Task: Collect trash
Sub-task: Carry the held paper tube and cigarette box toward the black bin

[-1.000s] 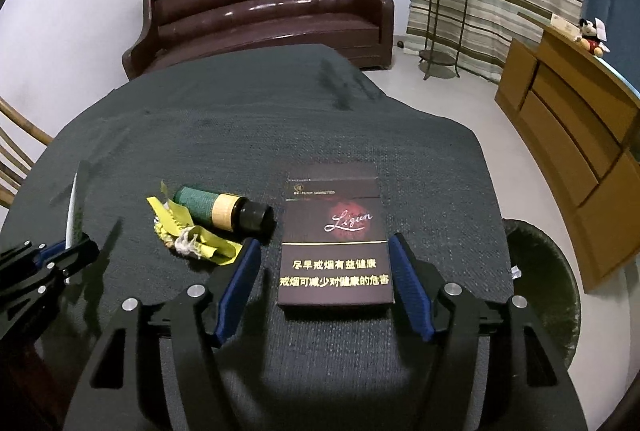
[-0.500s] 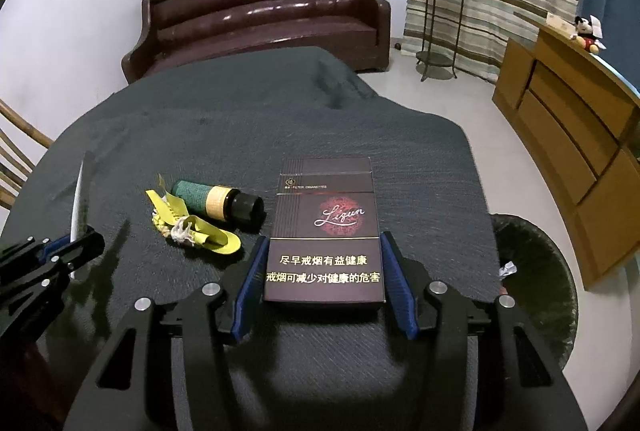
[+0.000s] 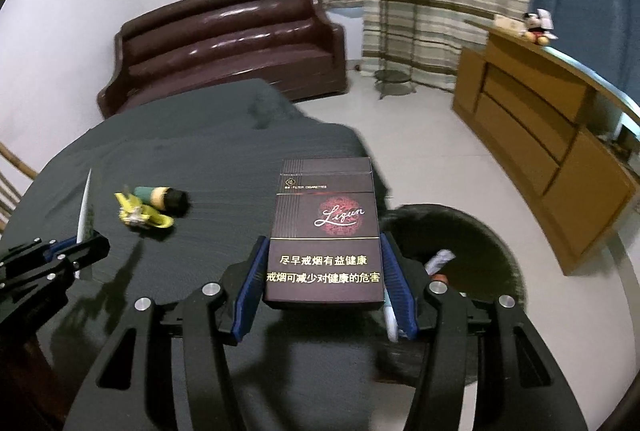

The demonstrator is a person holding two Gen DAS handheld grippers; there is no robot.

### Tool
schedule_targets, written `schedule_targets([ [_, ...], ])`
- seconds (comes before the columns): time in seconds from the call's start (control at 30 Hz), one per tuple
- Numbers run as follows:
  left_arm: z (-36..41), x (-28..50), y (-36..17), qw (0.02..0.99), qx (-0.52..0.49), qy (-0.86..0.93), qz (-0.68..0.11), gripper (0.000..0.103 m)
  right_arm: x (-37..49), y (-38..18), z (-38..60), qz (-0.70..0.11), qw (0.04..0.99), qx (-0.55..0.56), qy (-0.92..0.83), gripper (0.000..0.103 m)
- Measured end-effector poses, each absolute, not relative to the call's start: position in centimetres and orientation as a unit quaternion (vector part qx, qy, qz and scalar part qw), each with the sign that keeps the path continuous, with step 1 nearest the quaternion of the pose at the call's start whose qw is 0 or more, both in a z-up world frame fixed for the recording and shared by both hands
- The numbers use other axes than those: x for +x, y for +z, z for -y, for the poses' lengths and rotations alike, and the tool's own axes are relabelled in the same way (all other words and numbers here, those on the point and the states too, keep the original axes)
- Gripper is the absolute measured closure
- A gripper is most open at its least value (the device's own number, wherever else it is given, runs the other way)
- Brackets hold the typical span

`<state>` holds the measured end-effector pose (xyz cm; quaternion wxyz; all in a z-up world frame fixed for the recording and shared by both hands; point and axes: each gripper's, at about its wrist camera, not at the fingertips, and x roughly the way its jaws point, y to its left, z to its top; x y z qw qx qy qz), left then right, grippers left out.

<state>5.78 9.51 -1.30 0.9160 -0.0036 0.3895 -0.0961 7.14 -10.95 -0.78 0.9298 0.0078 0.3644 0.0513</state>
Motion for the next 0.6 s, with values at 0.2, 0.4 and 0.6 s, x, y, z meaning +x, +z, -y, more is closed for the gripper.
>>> schedule_targets([
  [0.2, -4.5, 6.0, -0.9, 0.915, 0.018, -0.132, -0.382, 0.09, 6.4, -0.5, 15.4, -0.351, 0.936, 0.017, 0.01, 0.049],
  [0.4, 0.0, 6.5, -0.9, 0.913, 0.037, -0.158, -0.374, 0.09, 6.4, -0.7, 18.4, -0.348, 0.937, 0.023, -0.014, 0.049],
  [0.6, 3.9, 7.3, -1.0, 0.912, 0.054, -0.175, -0.367, 0.09, 6.3, -0.6, 20.4, -0.336, 0.941, 0.016, -0.027, 0.049],
])
